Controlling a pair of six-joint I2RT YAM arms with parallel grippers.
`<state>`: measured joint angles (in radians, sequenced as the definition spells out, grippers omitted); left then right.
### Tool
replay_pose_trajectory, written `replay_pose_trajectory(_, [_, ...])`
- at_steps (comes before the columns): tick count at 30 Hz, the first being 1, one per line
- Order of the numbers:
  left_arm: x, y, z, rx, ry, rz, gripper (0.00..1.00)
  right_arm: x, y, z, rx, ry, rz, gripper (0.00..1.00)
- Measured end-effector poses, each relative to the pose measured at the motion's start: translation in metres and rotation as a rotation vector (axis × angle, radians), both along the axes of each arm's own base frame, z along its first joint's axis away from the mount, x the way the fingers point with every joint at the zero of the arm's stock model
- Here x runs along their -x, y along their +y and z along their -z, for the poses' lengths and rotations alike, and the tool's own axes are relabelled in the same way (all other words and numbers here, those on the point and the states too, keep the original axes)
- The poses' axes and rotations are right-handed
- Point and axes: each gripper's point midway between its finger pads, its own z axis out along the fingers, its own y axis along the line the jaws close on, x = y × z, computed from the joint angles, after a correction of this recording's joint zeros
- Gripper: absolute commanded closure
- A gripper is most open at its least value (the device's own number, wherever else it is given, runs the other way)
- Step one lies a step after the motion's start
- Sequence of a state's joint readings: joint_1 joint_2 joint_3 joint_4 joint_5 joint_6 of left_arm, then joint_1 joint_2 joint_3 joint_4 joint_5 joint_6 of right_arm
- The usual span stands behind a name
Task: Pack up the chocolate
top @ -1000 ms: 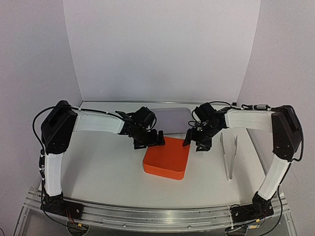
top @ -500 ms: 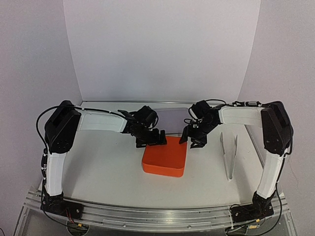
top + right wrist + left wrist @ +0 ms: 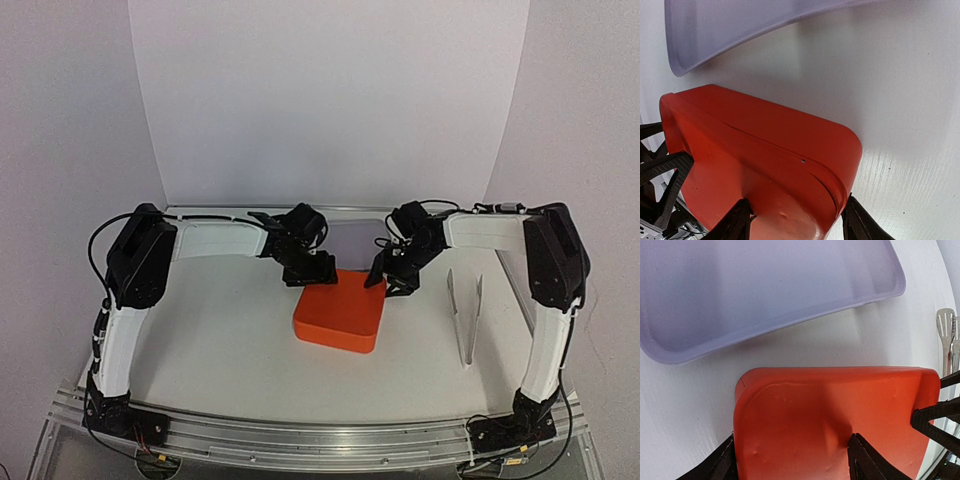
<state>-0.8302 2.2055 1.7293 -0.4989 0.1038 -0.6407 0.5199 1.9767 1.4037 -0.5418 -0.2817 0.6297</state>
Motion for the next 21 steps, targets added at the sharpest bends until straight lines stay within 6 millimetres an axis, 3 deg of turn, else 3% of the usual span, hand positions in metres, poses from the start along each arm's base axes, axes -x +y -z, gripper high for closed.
replay_pose_trajectory(11, [-0.016,-0.016,-0.003,-0.09,-0.077,0.075,0.47,-0.01,-0.01,0.001,0.007,0.038,0.036,0.66])
replay_pose_trajectory(21, [-0.015,-0.016,-0.002,-0.114,-0.105,0.091,0.51,-0.01,-0.008,0.002,0.016,0.087,0.048,0.9])
